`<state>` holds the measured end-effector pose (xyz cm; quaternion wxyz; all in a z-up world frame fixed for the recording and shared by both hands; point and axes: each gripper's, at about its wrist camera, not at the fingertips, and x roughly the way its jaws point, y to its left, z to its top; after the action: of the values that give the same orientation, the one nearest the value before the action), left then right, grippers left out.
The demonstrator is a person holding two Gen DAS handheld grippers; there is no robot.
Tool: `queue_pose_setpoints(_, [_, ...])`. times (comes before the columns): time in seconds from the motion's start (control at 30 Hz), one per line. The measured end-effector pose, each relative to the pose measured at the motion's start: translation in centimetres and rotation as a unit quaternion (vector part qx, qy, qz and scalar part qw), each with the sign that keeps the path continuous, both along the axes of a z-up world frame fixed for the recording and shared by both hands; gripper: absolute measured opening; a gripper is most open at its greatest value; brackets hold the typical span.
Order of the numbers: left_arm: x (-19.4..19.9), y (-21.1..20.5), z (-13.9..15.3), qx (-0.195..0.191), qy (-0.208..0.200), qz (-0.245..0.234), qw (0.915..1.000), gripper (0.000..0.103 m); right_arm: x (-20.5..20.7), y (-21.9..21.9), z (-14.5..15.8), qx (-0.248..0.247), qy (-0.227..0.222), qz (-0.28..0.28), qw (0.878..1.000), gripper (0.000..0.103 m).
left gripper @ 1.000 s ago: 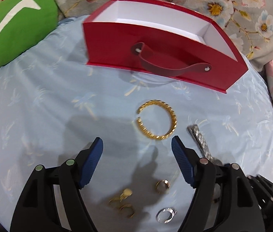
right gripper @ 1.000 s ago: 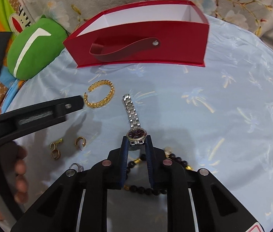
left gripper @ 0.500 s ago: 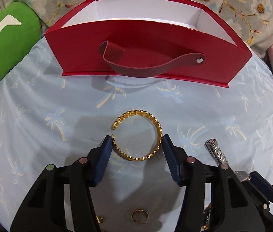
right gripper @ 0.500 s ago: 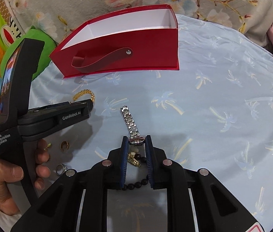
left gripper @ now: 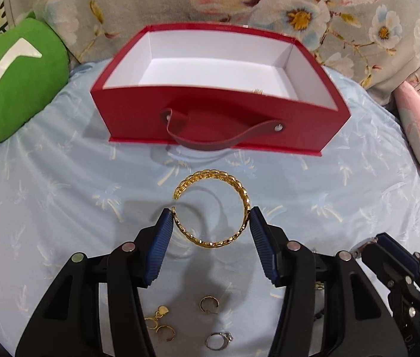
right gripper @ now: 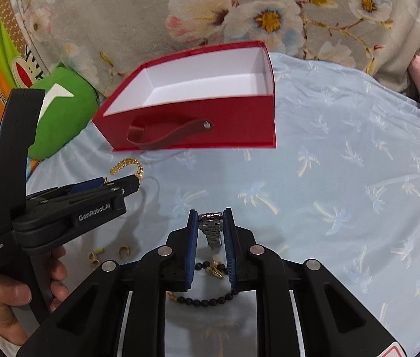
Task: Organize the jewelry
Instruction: 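Carry the gold bangle and silver watch over the red box with both tools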
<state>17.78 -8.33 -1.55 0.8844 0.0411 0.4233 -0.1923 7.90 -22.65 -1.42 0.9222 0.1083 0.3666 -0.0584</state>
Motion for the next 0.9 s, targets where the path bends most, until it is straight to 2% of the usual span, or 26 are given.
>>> queue_pose_setpoints(0.3, [0.0, 1.7, 6.3, -0.017, -0.055, 0.0, 0.9984, 0.052, 1.2, -0.4, 4.6, -0.002, -0.045, 0.013, 0.999, 0.013])
queue_pose_setpoints(0.33, [0.3, 1.8, 6.8, -0.017, -0.061, 0.0, 0.998, 0.052, 1.5, -0.5, 5.3, 0.0, -0.051, 0.016, 0.999, 0.001])
queue_pose_setpoints(0.5, [2.6, 2.4, 9.5, -0.016, -0.089, 0.008, 0.9959, 0.052, 3.9, -0.9, 9.2, -0.028, -0.087, 0.019, 0.996, 0.0])
queue_pose_setpoints(0.6, [4.1, 2.8, 10.5, -0.011, -0.103, 0.02, 0.9945, 0.052, 5.5, -1.2, 9.7, -0.039, -0.081, 0.027, 0.996, 0.0])
queue_pose_setpoints(0.67, [4.6, 3.3, 10.7, -0.014, -0.104, 0.025, 0.9941, 0.052, 5.7, -1.5, 8.8, -0.042, -0.066, 0.023, 0.997, 0.0])
queue_pose_setpoints(0.7, [4.6, 3.6, 10.5, -0.015, -0.104, 0.026, 0.9941, 0.052, 5.5, -1.8, 7.7, -0.045, -0.055, 0.017, 0.997, 0.006])
queue_pose_setpoints(0.77, [4.5, 4.0, 9.8, -0.017, -0.096, 0.028, 0.9948, 0.052, 5.2, -2.5, 5.3, -0.039, -0.026, 0.003, 0.999, 0.028])
queue_pose_setpoints(0.8, [4.5, 4.1, 9.2, -0.018, -0.09, 0.029, 0.9954, 0.052, 5.0, -3.0, 4.1, -0.033, -0.015, -0.008, 0.999, 0.048])
queue_pose_setpoints(0.83, [4.5, 4.1, 8.5, -0.019, -0.081, 0.029, 0.9961, 0.052, 4.8, -3.4, 2.3, -0.024, 0.005, -0.02, 1.0, 0.053])
queue_pose_setpoints(0.9, [4.4, 4.2, 7.2, -0.021, -0.066, 0.029, 0.9972, 0.052, 5.1, -4.0, -0.2, -0.011, 0.036, -0.028, 0.999, 0.053])
